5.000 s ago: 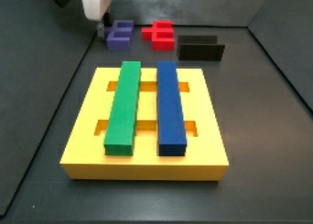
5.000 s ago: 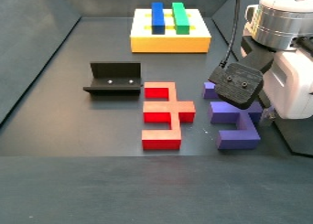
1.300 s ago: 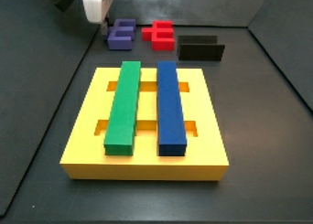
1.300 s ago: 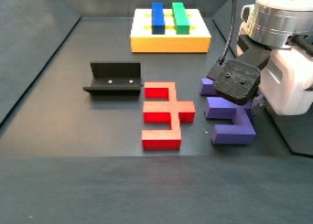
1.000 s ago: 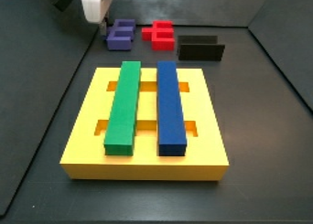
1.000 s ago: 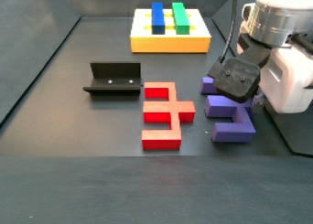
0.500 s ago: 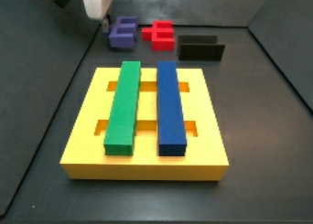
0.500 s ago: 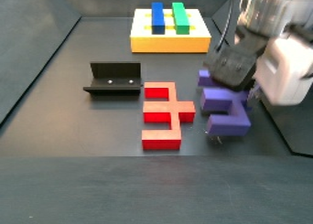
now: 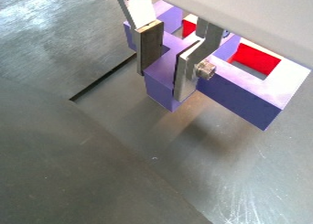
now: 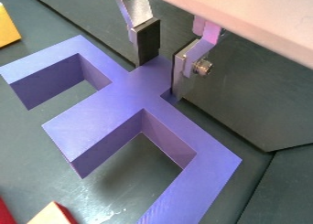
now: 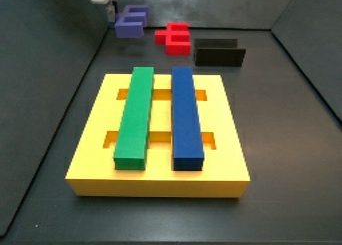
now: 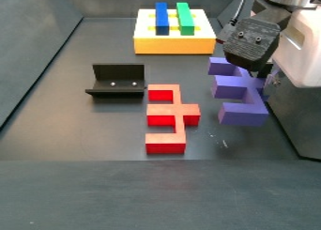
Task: Pick up the purple object. Move up. Place the purple object on the fixture. Regrasp the purple object. Move to above the board. Insert the purple object.
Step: Place the purple object on the fixture.
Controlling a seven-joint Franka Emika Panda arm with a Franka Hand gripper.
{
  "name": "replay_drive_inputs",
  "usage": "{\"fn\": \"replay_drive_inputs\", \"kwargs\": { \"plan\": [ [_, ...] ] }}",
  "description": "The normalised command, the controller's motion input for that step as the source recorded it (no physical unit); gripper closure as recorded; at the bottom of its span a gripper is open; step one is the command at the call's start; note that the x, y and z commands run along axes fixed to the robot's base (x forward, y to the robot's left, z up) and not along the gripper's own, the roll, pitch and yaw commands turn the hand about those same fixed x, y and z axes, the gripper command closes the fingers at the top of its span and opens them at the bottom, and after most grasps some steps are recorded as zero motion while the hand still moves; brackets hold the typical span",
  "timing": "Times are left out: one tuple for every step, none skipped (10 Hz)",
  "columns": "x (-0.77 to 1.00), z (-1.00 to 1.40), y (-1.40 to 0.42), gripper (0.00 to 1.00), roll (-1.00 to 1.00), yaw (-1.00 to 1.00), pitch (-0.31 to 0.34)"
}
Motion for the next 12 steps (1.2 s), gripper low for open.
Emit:
{"fn": "replay_drive_inputs", "kwargs": {
  "plan": [
    [0.58,0.00,0.00,1.00,-0.24,0.23,0.854],
    [0.30,-0.05,-0.11,1.00,-0.21,0.52,0.700],
    [0.24,-0.05,-0.10,1.00,-0.22,0.55,0.711],
    [0.17,-0.03,-0.13,1.00,-0.13,0.63,0.611],
    [0.32,0.00,-0.17,1.00,-0.17,0.65,0.311],
    [0.37,0.07,-0.27,1.00,-0.25,0.62,0.234],
    [0.14,0.37,-0.16,1.00,-0.48,0.58,0.289],
    [0.00,0.48,-0.05,1.00,-0.79,0.59,0.046],
    [-0.05,0.51,0.00,1.00,-0.62,0.72,0.000],
    [-0.01,0.37,0.00,1.00,-0.72,0.69,0.037],
    [0.00,0.13,-0.06,1.00,-0.59,0.68,0.260],
    [0.11,0.03,-0.16,1.00,-0.48,0.62,0.443]
  ]
}}
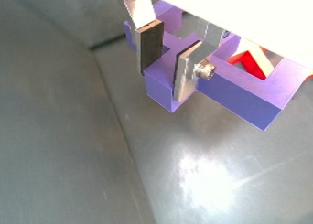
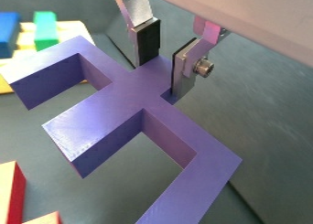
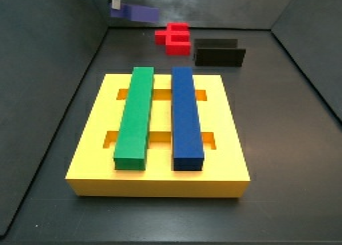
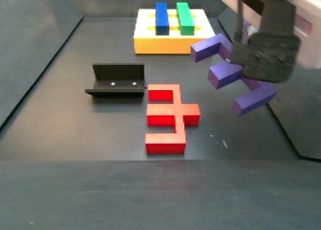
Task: Pick up the purple object. Move up. Place the purple object on the fixture. Regrasp the purple object. Move to above the board. Insert the purple object.
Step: Place the purple object on the fixture.
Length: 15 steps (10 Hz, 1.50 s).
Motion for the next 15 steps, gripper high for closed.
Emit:
{"fn": "replay_drive_inputs", "kwargs": {
  "plan": [
    [0.11,0.04,-0.12,1.00,-0.29,0.61,0.571],
    [0.10,0.04,-0.08,1.00,-0.20,0.59,0.669],
    [0.35,0.00,-0.17,1.00,-0.23,0.22,1.000],
    [0.43,-0.08,-0.18,1.00,-0.27,0.13,1.000],
    [0.42,-0.04,-0.13,1.00,-0.28,0.18,1.000],
    [0.45,0.00,-0.09,1.00,-0.25,0.35,0.794],
    [0.50,0.00,-0.06,1.00,-0.16,0.29,0.849],
    [0.48,0.17,-0.14,1.00,-0.22,0.41,0.649],
    [0.41,0.29,-0.25,1.00,-0.32,0.49,0.491],
    [0.41,0.26,-0.31,1.00,-0.33,0.53,0.371],
    [0.44,0.15,-0.33,1.00,-0.46,0.50,0.323],
    [0.45,0.00,-0.34,1.00,-0.75,0.40,0.360],
    [0.45,0.00,-0.33,1.00,-0.78,0.39,0.323],
    [0.47,0.00,-0.23,1.00,-0.75,0.36,0.343],
    [0.42,-0.01,-0.01,1.00,-0.71,0.33,0.417]
  ]
}}
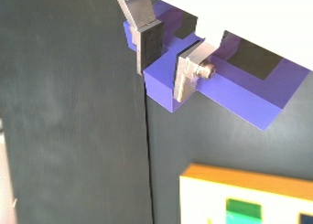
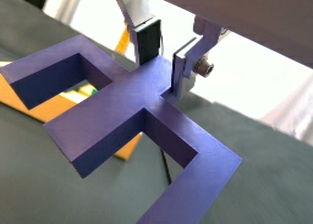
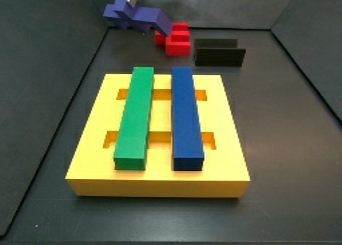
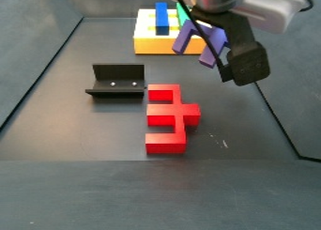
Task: Pick up the purple object. Move up. Place the purple object on the fixture. Regrasp the purple object. Move to above the board. Insert the purple object.
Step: Place the purple object on the fixture.
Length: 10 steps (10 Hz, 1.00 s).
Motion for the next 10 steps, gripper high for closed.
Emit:
{"fn": "replay_drive_inputs", "kwargs": {
  "plan": [
    [0.33,-0.01,0.00,1.00,-0.58,0.40,0.391],
    [0.14,0.00,0.00,1.00,-0.43,0.60,0.280],
    [0.07,0.05,-0.03,1.00,-0.20,0.74,0.206],
    [0.14,0.09,0.15,1.00,-0.39,0.43,0.223],
    [0.00,0.00,0.00,1.00,0.01,0.00,0.000],
    [0.04,-0.11,0.13,1.00,-0.11,0.00,-0.040],
    [0.54,0.02,0.17,1.00,-0.19,0.08,0.000],
    [0.71,0.12,0.05,1.00,0.00,0.36,0.063],
    [0.70,0.17,0.00,1.00,0.30,0.59,0.069],
    [0.64,0.27,0.00,1.00,0.73,0.54,0.149]
  ]
}}
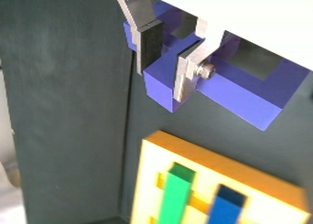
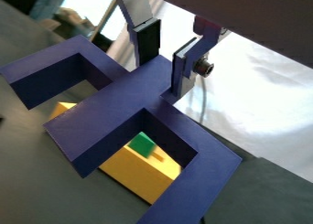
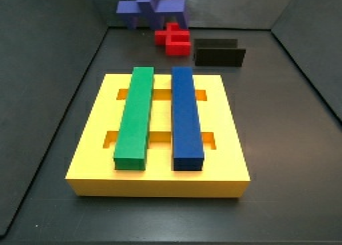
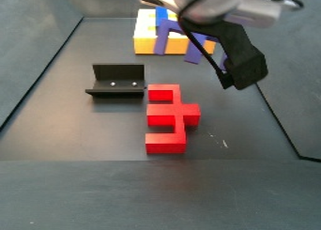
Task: Pick up the purple object. Move up. Place the purple object on the fixture. Regrasp the purple object. Move to above the board. Insert the purple object.
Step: Place the purple object on the fixture.
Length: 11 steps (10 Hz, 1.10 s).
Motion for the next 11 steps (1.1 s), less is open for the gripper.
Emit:
{"fn": "replay_drive_inputs", "kwargs": {
  "plan": [
    [0.64,0.26,0.00,1.00,0.83,0.50,0.166],
    [0.80,-0.12,0.00,1.00,0.40,0.31,0.023],
    [0.92,-0.22,-0.14,1.00,0.13,0.00,0.000],
    [0.93,-0.19,-0.13,1.00,0.09,0.00,0.000],
    [0.94,-0.09,-0.13,1.00,0.03,0.00,0.000],
    [0.97,0.00,-0.14,1.00,0.03,0.00,0.020],
    [0.49,0.03,0.00,1.00,0.03,0.14,0.149],
    [0.00,0.01,0.15,1.00,-0.13,0.00,0.000],
    [0.37,0.00,0.00,1.00,-0.19,0.13,-0.003],
    [0.61,-0.21,0.00,1.00,-0.10,0.14,-0.229],
    [0.67,-0.31,0.00,1.00,-0.12,0.15,-0.440]
  ]
}}
